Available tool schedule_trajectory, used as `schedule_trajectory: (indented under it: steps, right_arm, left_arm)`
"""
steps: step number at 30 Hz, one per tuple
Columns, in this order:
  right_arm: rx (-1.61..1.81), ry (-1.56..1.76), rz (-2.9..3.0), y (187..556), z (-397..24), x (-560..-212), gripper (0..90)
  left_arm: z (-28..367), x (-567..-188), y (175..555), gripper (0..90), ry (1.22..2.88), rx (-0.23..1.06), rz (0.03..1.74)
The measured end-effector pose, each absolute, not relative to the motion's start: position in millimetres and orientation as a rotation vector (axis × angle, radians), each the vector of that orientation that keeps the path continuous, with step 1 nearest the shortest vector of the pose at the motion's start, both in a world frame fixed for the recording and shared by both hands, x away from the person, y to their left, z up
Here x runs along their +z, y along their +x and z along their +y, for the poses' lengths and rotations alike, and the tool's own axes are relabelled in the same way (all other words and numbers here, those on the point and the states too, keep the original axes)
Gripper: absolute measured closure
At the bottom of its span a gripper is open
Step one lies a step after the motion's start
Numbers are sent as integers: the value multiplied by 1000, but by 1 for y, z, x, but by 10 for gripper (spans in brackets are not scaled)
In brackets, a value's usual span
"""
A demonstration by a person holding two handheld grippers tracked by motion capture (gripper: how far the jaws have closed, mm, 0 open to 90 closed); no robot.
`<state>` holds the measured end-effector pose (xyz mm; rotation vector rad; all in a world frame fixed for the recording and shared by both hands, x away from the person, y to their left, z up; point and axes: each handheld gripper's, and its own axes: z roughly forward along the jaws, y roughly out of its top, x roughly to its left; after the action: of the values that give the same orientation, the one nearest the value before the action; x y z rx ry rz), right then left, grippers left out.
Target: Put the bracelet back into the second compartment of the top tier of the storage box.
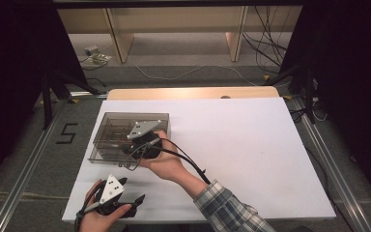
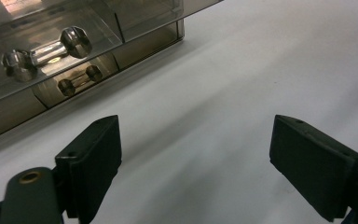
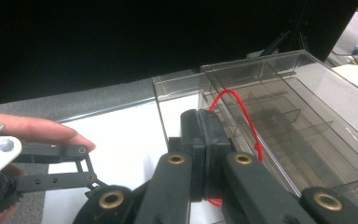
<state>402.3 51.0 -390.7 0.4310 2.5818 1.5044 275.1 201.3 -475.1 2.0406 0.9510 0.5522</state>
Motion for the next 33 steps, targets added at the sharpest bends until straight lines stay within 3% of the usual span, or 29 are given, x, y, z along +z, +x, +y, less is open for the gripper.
schedule_trajectory:
  steps: [33]
  right_arm:
    - [1440,453,2643,408,63,-398,900]
  left_arm:
    - [202,-475,274,166,2038,553,947]
